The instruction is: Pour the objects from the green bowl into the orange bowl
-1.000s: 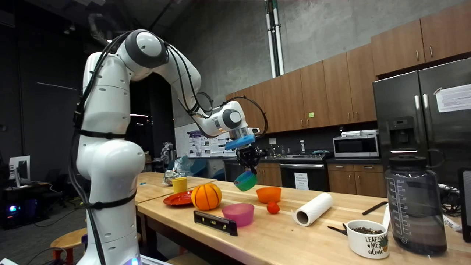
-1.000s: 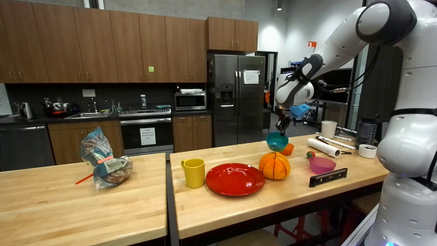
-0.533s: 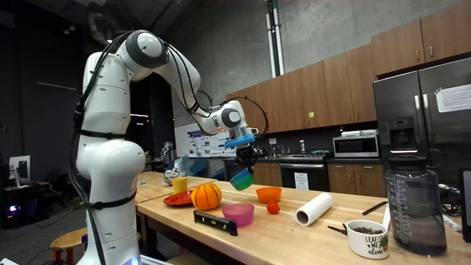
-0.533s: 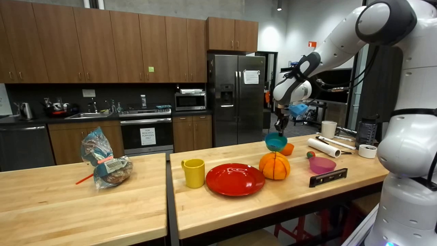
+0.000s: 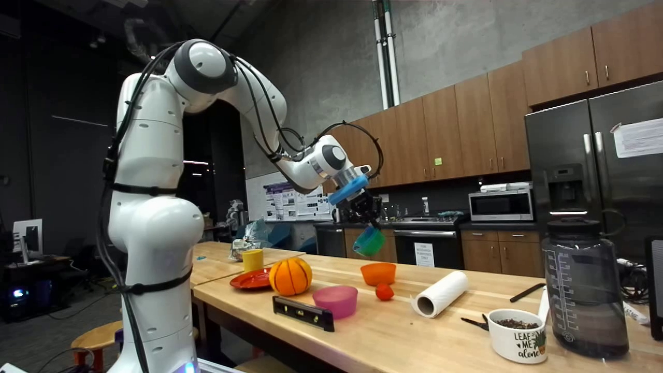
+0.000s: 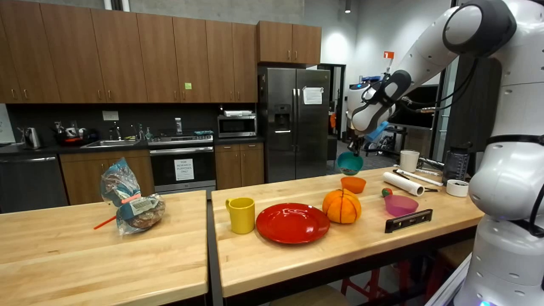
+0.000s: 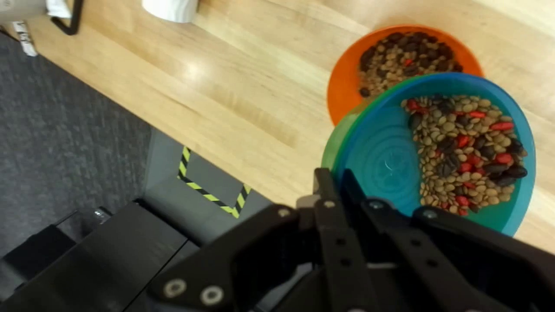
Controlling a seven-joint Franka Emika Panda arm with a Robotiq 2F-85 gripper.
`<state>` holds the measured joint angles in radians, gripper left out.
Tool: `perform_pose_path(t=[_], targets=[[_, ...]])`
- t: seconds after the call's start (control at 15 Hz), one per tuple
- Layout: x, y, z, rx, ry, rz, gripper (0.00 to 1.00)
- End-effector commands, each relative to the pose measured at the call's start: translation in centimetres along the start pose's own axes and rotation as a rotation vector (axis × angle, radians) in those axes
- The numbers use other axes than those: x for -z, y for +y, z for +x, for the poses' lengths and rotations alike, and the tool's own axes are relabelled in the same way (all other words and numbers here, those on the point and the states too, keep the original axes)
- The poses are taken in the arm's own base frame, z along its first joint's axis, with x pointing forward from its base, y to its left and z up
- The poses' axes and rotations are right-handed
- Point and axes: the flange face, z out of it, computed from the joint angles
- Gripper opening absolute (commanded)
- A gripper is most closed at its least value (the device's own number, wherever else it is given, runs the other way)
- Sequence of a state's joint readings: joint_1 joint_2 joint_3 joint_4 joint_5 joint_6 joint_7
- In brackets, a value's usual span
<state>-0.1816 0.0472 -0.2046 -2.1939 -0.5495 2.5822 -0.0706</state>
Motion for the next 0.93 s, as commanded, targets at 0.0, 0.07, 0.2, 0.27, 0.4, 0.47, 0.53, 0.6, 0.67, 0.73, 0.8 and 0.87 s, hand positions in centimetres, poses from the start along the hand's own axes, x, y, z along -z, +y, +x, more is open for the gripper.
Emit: perform_pose_path(t=[0.0, 0.07, 0.2, 0.27, 0.4, 0.47, 0.53, 0.6, 0.67, 0.73, 0.8, 0.87], targets=[[0.6, 1.9, 0.4, -0.051, 0.045, -0.123, 0.01], [0.7, 2.1, 0.4, -0.062, 0.049, -0.153, 0.01], [0.6, 1.9, 0.3, -0.077, 0.058, -0.207, 0.01], [0.5, 1.7, 0.2, -0.085, 0.07, -0.24, 0.01], [0.0, 1.0, -0.1, -0.095, 0.091, -0.31, 0.01], [-0.2, 0.8, -0.3, -0.106, 0.104, -0.348, 0.01], [-0.5, 0.3, -0.5, -0.11, 0.111, -0.379, 0.01], [-1.0, -0.1, -0.8, -0.111, 0.118, -0.409, 0.01], [-1.3, -0.6, -1.1, -0.11, 0.124, -0.432, 0.01], [-1.7, -1.0, -1.4, -0.109, 0.125, -0.452, 0.01], [-2.1, -1.5, -1.7, -0.111, 0.124, -0.467, 0.01], [-2.5, -1.9, -2.1, -0.111, 0.122, -0.481, 0.01]])
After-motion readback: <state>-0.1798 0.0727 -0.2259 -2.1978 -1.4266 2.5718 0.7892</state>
